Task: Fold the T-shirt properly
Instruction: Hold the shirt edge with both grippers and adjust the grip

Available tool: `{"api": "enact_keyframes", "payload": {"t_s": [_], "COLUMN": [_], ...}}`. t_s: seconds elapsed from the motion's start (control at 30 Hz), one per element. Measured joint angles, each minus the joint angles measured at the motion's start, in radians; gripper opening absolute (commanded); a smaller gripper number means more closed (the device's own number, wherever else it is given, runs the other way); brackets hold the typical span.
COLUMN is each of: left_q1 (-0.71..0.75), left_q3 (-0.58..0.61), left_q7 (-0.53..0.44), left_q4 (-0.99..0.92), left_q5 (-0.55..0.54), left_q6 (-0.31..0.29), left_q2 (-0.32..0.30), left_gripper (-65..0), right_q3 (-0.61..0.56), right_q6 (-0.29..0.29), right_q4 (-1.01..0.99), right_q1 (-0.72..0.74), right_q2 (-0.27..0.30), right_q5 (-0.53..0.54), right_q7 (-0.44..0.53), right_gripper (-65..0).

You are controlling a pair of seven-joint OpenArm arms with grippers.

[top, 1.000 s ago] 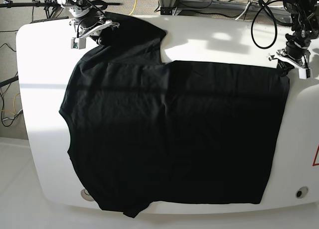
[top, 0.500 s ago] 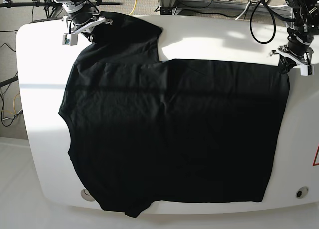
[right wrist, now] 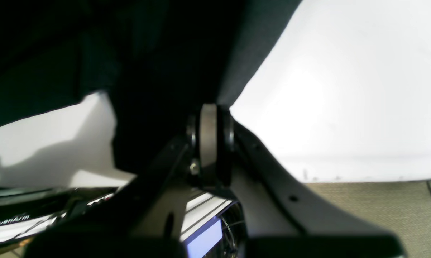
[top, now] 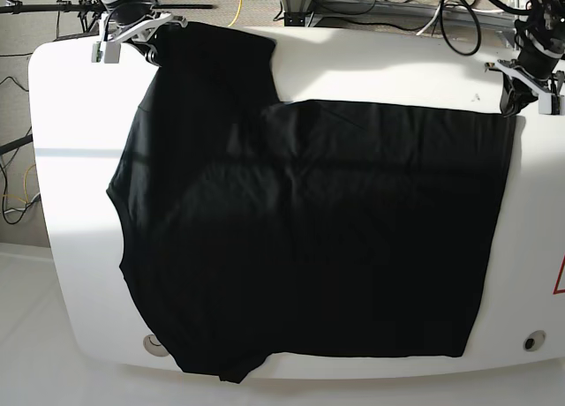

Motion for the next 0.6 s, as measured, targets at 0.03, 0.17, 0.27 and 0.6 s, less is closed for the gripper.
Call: {"api": "enact_keyframes", "payload": {"t_s": [0.03, 0.17, 0.27, 0.6], "left_q1": [0.002, -0.009, -0.026, -0.037], "left_q3": [-0.002, -0.001, -0.003, -0.028], "left_q7": [0.002, 0.022, -0.002, 0.001], "left_q4": [0.0, -0.002, -0.001, 0.023], "left_q5": [0.007, 0.022, 0.0, -0.001], "left_q6": [0.002, 0.007, 0.008, 0.01], "left_q2": [0.0, 0.0, 0.0, 0.009], "left_gripper": [-65.0, -65.0, -65.0, -65.0], "right_q3": [-0.005, -0.018, -0.034, -0.009], "right_q6": [0.0, -0.014, -0.018, -0.016], "right_q4": [0.0, -0.005, -0.004, 0.001], "right_q1": [-0.002, 0.013, 0.045, 0.077], "right_q2": [0.0, 0.0, 0.0, -0.005], "right_q5": [0.003, 0.007, 0.023, 0.02], "right_q7": [-0.019, -0.045, -0.048, -0.057], "right_gripper": [-65.0, -65.0, -65.0, -65.0]}}
